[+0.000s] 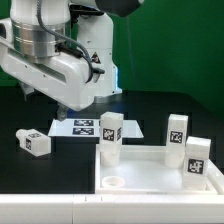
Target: Assemble square table
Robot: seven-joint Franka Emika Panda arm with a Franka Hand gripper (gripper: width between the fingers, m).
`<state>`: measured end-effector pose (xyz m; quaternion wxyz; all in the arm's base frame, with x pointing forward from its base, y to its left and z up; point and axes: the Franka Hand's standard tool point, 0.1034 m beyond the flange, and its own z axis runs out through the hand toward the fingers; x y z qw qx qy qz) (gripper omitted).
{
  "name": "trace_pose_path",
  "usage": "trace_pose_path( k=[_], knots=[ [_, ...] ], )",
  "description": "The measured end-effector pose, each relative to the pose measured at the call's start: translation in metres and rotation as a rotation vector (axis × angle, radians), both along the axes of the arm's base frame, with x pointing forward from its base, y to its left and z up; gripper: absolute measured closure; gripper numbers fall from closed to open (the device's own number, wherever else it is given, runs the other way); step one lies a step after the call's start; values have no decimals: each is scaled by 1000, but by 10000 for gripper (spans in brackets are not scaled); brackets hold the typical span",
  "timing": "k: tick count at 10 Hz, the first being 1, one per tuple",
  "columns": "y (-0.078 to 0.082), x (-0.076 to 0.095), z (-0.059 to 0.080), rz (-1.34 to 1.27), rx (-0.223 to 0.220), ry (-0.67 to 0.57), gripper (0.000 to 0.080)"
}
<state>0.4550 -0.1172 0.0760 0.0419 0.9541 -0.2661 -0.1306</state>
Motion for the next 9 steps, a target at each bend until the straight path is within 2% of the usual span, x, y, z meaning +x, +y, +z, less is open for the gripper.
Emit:
trace_pose_path(
  k=[2, 6, 7, 9],
  knots=[
    [3, -7, -2, 331, 102, 34, 150],
    [-3, -10, 0, 505, 147, 32, 150],
    [-7, -11, -1, 614, 165, 41, 150],
    [-23, -9, -6, 879, 158, 89, 150]
  ],
)
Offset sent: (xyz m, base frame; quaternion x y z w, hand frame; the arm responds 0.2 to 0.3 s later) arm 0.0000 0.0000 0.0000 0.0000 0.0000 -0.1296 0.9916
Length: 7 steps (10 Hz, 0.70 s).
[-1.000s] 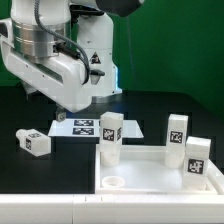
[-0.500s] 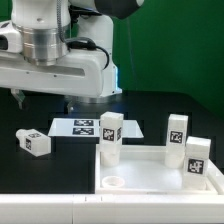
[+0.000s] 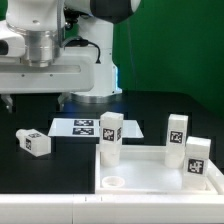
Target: Assemble square table
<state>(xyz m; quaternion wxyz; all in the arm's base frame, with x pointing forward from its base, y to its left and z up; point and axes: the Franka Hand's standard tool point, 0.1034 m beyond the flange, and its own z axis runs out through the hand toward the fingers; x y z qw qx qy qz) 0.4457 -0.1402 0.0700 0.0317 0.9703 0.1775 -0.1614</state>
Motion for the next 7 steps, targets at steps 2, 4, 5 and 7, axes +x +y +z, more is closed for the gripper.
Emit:
trace_pose_path(
  k=[2, 4, 5, 7],
  knots=[
    [-3, 5, -6, 201, 12, 4, 150],
    [-1, 1, -5, 128, 1, 34, 150],
    [-2, 1, -1, 40, 2, 74, 150],
    [1, 7, 0, -82, -95, 191, 150]
  ],
)
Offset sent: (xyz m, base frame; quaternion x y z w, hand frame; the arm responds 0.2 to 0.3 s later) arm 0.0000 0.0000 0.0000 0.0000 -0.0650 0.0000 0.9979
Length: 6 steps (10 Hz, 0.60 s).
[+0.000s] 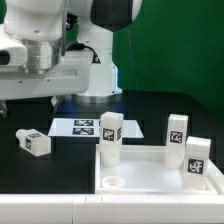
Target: Assemble square table
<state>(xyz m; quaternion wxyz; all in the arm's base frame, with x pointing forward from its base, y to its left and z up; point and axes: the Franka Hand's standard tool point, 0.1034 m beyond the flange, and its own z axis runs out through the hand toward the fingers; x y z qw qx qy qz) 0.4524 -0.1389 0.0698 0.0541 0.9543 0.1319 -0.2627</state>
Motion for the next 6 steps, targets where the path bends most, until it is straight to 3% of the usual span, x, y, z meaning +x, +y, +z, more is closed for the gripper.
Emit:
trace_pose_path(
  k=[2, 6],
  knots=[
    [-6, 9, 5, -57, -68, 146, 150],
    [-7, 1, 3, -77, -129, 298, 150]
  ],
)
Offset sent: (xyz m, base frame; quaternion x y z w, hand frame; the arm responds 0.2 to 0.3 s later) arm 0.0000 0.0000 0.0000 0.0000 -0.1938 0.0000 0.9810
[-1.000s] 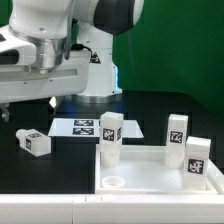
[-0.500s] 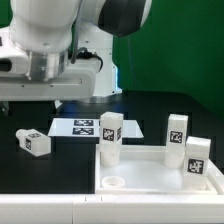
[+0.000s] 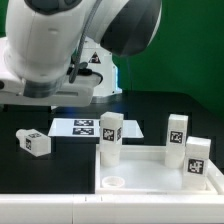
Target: Assemble square table
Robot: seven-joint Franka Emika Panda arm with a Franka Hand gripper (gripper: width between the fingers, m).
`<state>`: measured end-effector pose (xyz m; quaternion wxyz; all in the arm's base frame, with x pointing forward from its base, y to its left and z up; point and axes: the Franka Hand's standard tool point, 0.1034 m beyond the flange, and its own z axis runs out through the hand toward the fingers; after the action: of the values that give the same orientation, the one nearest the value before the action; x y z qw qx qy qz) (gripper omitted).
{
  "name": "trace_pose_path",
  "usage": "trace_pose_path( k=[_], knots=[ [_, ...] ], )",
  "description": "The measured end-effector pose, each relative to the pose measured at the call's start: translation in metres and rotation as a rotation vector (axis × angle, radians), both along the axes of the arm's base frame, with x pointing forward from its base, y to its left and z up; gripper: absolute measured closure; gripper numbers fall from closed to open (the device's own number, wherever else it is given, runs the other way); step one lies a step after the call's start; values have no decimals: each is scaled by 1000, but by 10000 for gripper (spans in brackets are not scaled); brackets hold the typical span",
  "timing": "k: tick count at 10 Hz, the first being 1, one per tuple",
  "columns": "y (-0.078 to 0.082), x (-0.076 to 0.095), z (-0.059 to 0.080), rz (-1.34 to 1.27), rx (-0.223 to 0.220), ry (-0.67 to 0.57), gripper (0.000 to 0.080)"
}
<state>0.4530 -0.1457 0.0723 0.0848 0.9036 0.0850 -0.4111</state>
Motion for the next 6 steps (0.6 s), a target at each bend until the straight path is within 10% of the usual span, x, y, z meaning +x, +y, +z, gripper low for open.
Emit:
trace_pose_path(
  k=[6],
  knots=[
    [15, 5, -11, 79, 50, 30, 150]
  ],
)
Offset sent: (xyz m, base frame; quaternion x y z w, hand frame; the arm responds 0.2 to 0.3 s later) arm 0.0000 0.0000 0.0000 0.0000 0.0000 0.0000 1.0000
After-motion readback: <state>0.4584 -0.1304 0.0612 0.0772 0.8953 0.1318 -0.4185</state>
